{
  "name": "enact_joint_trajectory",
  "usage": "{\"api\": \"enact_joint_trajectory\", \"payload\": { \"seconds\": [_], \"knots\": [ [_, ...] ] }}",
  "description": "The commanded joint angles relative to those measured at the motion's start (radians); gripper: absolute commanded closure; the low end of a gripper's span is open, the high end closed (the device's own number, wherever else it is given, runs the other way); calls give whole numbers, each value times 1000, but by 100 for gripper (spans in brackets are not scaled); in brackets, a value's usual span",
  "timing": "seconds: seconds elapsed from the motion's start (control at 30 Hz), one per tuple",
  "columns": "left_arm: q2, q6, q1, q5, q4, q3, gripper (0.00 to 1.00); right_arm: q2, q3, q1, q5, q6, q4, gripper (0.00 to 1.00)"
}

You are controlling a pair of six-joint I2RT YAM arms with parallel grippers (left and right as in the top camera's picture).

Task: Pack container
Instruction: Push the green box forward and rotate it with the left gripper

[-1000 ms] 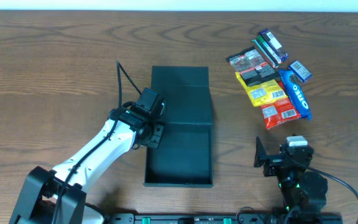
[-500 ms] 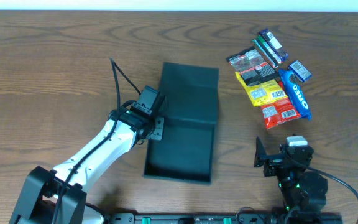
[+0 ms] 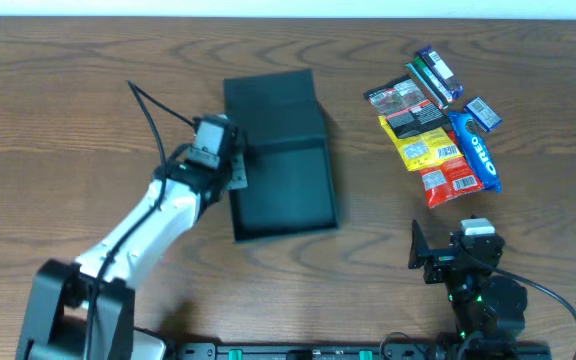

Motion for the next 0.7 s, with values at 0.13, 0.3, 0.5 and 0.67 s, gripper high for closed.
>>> {"api": "enact_joint_trajectory", "payload": {
  "seconds": [0.13, 0.3, 0.5, 0.67],
  "knots": [
    [171, 145, 20, -27, -106, 328, 95, -6, -10, 2, 10, -11, 0, 1],
    [335, 227, 25, -18, -200, 557, 94, -6, -10, 2, 10, -11, 0, 1],
    [484, 249, 46, 44, -320, 788, 94, -6, -10, 2, 10, -11, 0, 1],
    [512, 218, 57, 85, -417, 852, 95, -6, -10, 2, 10, -11, 0, 1]
  ]
}}
